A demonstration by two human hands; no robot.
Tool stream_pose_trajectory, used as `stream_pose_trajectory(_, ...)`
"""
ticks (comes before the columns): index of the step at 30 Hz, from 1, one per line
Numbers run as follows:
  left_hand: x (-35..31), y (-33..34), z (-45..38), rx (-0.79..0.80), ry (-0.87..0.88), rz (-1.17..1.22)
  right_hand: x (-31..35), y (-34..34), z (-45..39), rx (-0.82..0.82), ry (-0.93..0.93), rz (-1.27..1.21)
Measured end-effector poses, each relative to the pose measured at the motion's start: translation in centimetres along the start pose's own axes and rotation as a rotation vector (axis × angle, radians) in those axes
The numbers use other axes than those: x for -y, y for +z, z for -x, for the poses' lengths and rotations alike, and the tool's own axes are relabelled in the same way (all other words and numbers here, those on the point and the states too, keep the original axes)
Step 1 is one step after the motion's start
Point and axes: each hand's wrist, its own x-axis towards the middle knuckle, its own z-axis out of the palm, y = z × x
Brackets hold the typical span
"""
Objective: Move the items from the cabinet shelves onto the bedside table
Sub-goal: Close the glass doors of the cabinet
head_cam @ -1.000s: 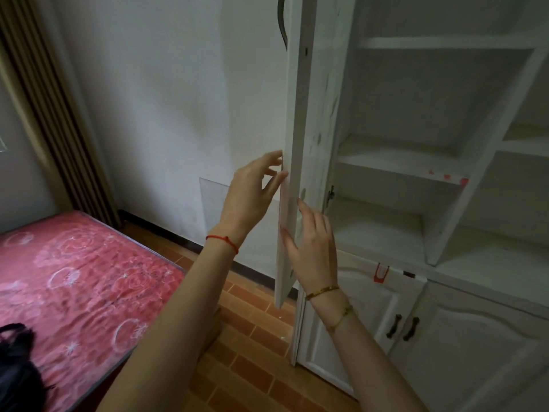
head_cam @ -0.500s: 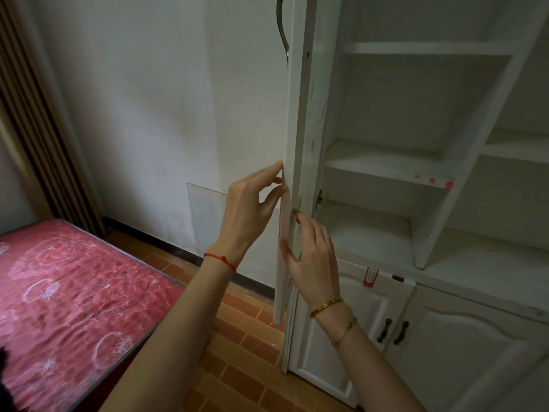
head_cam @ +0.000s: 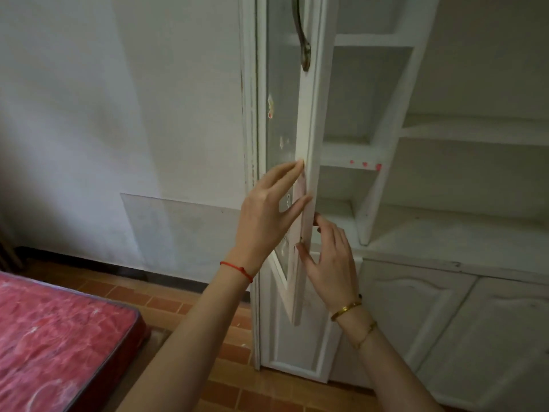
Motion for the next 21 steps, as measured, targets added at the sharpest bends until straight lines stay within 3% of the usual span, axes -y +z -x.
stream_pose_trajectory(13, -1.8, 11.0, -2.7, 0.075, 0.017, -0.020, -9.0, -3.3, -2.6, -0.082, 0.050, 0.240)
stream_pose_trajectory(21, -1.4, 20.2, -6.7, 0.102, 0.063, -0.114, -17.6, -4.0, -7.6, -0.105, -0.038, 0.387)
